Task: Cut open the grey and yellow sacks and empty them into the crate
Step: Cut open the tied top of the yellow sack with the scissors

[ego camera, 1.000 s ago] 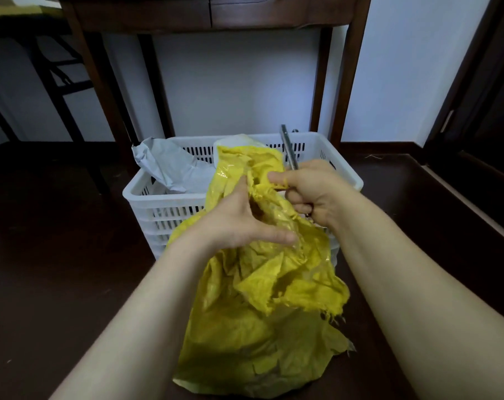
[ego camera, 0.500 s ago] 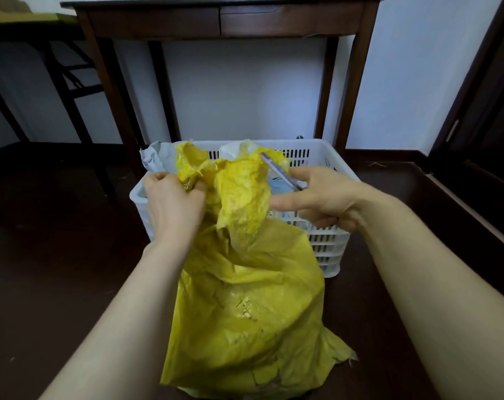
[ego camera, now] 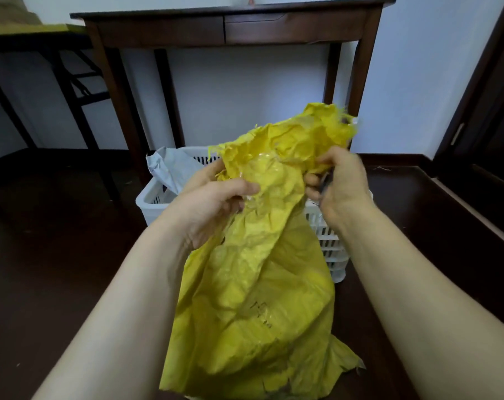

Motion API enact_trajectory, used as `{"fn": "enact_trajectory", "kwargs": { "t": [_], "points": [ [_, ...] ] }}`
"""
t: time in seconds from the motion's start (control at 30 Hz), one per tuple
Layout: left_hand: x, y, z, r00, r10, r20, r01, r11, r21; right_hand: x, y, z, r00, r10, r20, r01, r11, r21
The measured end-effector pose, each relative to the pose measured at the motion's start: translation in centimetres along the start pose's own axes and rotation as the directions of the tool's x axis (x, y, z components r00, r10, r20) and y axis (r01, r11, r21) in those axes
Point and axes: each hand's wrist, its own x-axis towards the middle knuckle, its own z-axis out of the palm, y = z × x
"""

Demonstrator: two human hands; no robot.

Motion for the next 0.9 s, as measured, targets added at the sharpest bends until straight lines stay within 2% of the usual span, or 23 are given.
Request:
{"fn": "enact_trajectory", "kwargs": {
  "t": [0.03,0.1,0.17,0.2,0.23,0.27,0.33,0.4,0.43,0.47,0.5,0.57,0.63,0.73,0.8,0.83,0.9],
  "points": [
    [0.0,0.0,0.4,0.996,0.02,-0.085,-0.021,1.0,-0.011,-0.3,-0.4,0.3,0.986,0.053,0.159,-0.061,0.997,0.046],
    [0.1,-0.1,1.3,0.982,0.066,-0.18,-0.069,0.998,-0.009,-1.0,-1.0,0.6,0.896,0.088,0.434,-0.074,0.996,-0.05],
    [0.2,-0.1,2.2,0.984,0.07,-0.164,-0.068,0.998,0.02,-1.7,-0.5,0.8,0.788,0.069,0.612,0.089,0.971,-0.224],
    [0.2,0.1,2.5,0.99,0.028,-0.135,-0.028,1.0,0.003,-1.8,0.0,0.7,0.774,0.079,0.628,0.168,0.931,-0.324],
    [0.1,0.3,2.5,0.995,-0.033,-0.095,0.03,0.999,-0.036,-1.9,0.5,0.8,0.808,0.075,0.584,0.222,0.879,-0.421],
    [0.1,0.5,2.4,0.995,-0.081,-0.053,0.077,0.994,-0.073,-1.6,0.9,0.6,0.877,0.012,0.48,0.25,0.841,-0.479],
    [0.2,0.6,1.6,0.995,-0.064,-0.073,0.06,0.996,-0.061,-0.9,1.2,-0.1,0.965,-0.111,0.239,0.209,0.875,-0.436],
    [0.7,0.5,0.1,0.965,0.09,-0.247,-0.049,0.985,0.167,-0.2,1.2,-0.9,0.994,-0.085,0.075,0.103,0.953,-0.285],
    [1.0,0.2,-0.8,0.931,0.158,-0.328,-0.047,0.945,0.322,0.1,1.2,-1.2,0.998,-0.049,0.027,0.055,0.967,-0.248],
    [1.1,0.0,-1.6,0.914,0.166,-0.37,0.016,0.896,0.444,0.4,1.2,-1.5,1.0,-0.013,0.008,0.014,0.975,-0.22],
    [1.1,-0.3,-2.3,0.918,0.105,-0.381,0.115,0.852,0.511,0.5,1.1,-1.7,1.0,0.026,0.011,-0.024,0.982,-0.187],
    [0.4,-1.0,-2.7,0.933,-0.12,-0.341,0.29,0.809,0.511,0.7,0.9,-1.8,0.994,0.103,0.043,-0.098,0.989,-0.109],
    [-0.1,-1.6,-2.1,0.945,-0.216,-0.247,0.304,0.861,0.409,0.9,0.9,-1.8,0.984,0.161,0.082,-0.155,0.985,-0.077],
    [0.3,-2.0,-0.4,0.987,-0.111,-0.118,0.123,0.988,0.098,1.0,1.2,-1.6,0.981,0.177,0.086,-0.162,0.975,-0.152],
    [0.5,-1.7,0.8,0.994,-0.001,-0.114,0.006,0.999,0.041,1.0,1.2,-1.4,0.986,0.138,0.088,-0.11,0.958,-0.266],
    [0.4,-1.5,1.1,0.991,0.039,-0.125,-0.036,0.999,0.02,0.8,1.1,-1.3,0.982,0.138,0.132,-0.091,0.946,-0.31],
    [0.5,-1.1,1.6,0.985,0.081,-0.152,-0.082,0.997,-0.001,0.2,0.8,-1.5,0.915,0.2,0.35,-0.074,0.937,-0.341]
  ]
}}
